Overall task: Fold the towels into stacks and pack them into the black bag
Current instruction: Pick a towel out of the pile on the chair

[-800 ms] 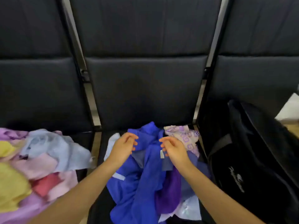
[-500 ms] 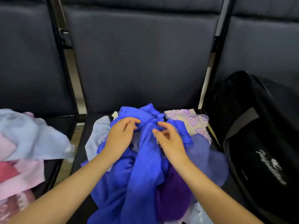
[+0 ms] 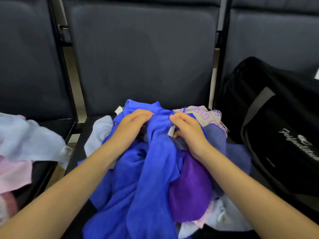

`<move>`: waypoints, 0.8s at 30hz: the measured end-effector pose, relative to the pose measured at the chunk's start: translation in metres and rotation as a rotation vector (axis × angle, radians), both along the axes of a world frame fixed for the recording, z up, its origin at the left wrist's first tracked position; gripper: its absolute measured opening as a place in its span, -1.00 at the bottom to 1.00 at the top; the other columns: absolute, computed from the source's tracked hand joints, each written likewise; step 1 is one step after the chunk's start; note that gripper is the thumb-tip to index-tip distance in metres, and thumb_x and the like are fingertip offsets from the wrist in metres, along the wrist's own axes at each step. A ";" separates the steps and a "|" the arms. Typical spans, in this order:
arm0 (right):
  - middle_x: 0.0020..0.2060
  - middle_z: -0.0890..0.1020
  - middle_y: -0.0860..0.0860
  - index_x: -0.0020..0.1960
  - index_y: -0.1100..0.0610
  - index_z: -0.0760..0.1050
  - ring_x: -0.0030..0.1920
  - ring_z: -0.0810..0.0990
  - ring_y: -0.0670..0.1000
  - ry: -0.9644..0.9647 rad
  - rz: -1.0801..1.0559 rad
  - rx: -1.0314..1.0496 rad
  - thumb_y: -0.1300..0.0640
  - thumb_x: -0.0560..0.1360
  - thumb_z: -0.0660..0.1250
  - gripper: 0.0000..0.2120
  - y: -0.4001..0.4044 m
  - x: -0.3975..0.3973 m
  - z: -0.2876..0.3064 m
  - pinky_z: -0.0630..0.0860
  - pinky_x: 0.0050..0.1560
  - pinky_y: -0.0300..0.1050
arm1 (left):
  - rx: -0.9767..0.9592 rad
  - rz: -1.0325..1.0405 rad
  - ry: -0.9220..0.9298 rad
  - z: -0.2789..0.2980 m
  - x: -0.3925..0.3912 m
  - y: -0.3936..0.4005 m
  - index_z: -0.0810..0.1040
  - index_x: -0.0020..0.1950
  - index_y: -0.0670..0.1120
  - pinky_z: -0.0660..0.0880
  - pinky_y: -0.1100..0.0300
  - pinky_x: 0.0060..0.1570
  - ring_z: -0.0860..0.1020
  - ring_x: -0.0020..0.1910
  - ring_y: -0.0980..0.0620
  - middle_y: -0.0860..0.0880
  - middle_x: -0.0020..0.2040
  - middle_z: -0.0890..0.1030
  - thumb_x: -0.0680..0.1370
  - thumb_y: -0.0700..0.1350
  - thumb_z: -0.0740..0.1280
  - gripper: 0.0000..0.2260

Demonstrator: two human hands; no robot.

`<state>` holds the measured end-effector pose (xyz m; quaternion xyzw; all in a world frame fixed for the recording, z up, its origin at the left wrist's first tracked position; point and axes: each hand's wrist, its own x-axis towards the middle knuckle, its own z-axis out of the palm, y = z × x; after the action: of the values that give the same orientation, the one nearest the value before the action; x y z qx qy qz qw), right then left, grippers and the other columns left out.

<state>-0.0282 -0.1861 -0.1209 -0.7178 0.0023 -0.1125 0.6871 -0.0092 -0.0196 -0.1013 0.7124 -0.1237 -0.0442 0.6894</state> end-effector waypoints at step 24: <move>-0.28 0.55 0.02 -0.23 0.10 0.44 -0.26 0.54 -0.02 0.058 -0.311 0.523 0.14 0.59 0.24 -0.78 -0.074 -0.112 0.067 0.48 -0.20 -0.14 | 0.559 0.002 -0.096 0.044 -0.093 0.090 0.30 -0.38 -0.15 0.17 0.19 -0.33 0.27 -0.42 0.13 -0.01 -0.41 0.28 0.52 0.08 0.38 -0.56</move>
<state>-0.1405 -0.2596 -0.0535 -0.5106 0.1607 -0.1911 0.8227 -0.1022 0.0702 -0.0572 0.8763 -0.1386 -0.0419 0.4595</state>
